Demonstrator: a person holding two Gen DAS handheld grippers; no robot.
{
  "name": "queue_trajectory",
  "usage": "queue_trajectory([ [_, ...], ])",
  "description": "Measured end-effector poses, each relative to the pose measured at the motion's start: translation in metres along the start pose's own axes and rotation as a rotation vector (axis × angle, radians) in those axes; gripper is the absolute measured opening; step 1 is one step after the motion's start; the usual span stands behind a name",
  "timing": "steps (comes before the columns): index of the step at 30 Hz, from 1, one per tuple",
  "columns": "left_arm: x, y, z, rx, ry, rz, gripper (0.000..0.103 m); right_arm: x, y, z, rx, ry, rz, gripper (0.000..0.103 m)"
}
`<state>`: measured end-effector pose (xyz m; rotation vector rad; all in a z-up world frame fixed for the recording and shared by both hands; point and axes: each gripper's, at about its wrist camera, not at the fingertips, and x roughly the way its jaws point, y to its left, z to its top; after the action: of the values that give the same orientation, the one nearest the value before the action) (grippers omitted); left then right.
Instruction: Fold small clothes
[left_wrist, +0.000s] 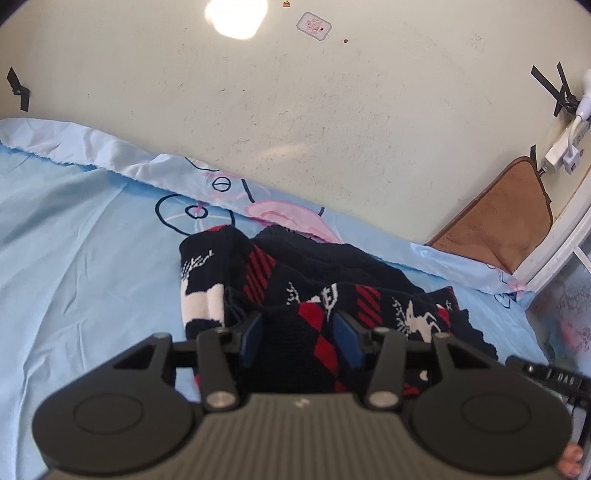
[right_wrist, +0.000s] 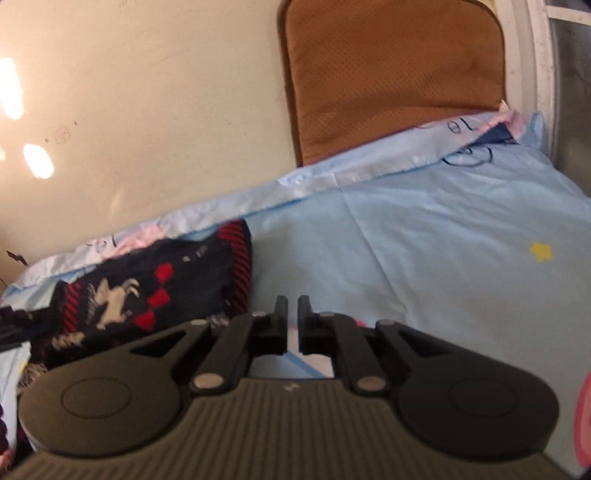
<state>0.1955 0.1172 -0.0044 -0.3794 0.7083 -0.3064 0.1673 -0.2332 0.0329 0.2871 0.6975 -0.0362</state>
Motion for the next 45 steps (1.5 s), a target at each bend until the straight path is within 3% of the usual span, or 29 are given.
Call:
queue_trajectory([
  [3,0.0,0.0,0.0,0.003,-0.001,0.0,0.044,0.022,0.024,0.021,-0.065,0.001,0.071,0.059],
  [4,0.0,0.0,0.0,0.004,0.0,0.0,0.044,0.032,0.032,0.024,-0.091,0.007,0.073,0.061],
  [8,0.0,0.0,0.0,0.002,0.0,-0.001,0.044,0.074,0.055,0.022,-0.177,0.078,0.027,0.059],
  [9,0.0,0.0,0.0,0.001,0.0,-0.002,0.045,0.083,0.055,0.021,-0.172,0.106,0.031,0.05],
  [10,0.0,0.0,0.0,0.0,0.001,-0.003,0.045,0.09,0.053,0.02,-0.158,0.134,0.051,0.032],
  [12,0.001,0.001,0.0,-0.003,0.002,-0.005,0.045,0.086,0.051,0.02,-0.162,0.114,0.064,0.019],
  [16,0.002,0.0,-0.001,0.0,0.004,-0.003,0.044,0.073,0.042,0.024,-0.156,0.024,0.001,0.018],
  [21,0.002,0.0,-0.001,0.006,0.004,0.0,0.044,0.086,0.031,0.016,-0.135,0.021,-0.038,0.019],
  [24,-0.003,0.008,0.004,-0.028,-0.007,-0.011,0.044,0.081,0.04,0.017,-0.181,0.003,-0.075,0.027],
  [27,-0.018,0.027,0.013,-0.116,-0.074,0.001,0.045,0.054,0.039,0.026,-0.147,-0.108,-0.126,0.035],
  [30,-0.024,0.049,0.021,-0.204,-0.106,0.026,0.045,0.028,0.054,0.034,-0.141,-0.146,-0.006,0.035],
  [34,-0.02,0.059,0.022,-0.248,-0.084,0.02,0.045,0.017,0.115,0.021,-0.243,0.0,0.319,0.037],
  [37,-0.02,0.056,0.022,-0.223,-0.082,0.023,0.045,0.024,0.172,-0.008,-0.346,0.15,0.466,0.038],
  [40,-0.016,0.059,0.022,-0.227,-0.059,-0.004,0.045,0.021,0.21,-0.04,-0.439,0.226,0.518,0.038],
  [44,-0.002,0.057,0.019,-0.213,-0.002,-0.014,0.045,0.033,0.222,-0.058,-0.46,0.241,0.431,0.039],
  [45,0.0,0.056,0.018,-0.204,0.003,-0.007,0.044,0.039,0.222,-0.061,-0.459,0.252,0.419,0.035],
])
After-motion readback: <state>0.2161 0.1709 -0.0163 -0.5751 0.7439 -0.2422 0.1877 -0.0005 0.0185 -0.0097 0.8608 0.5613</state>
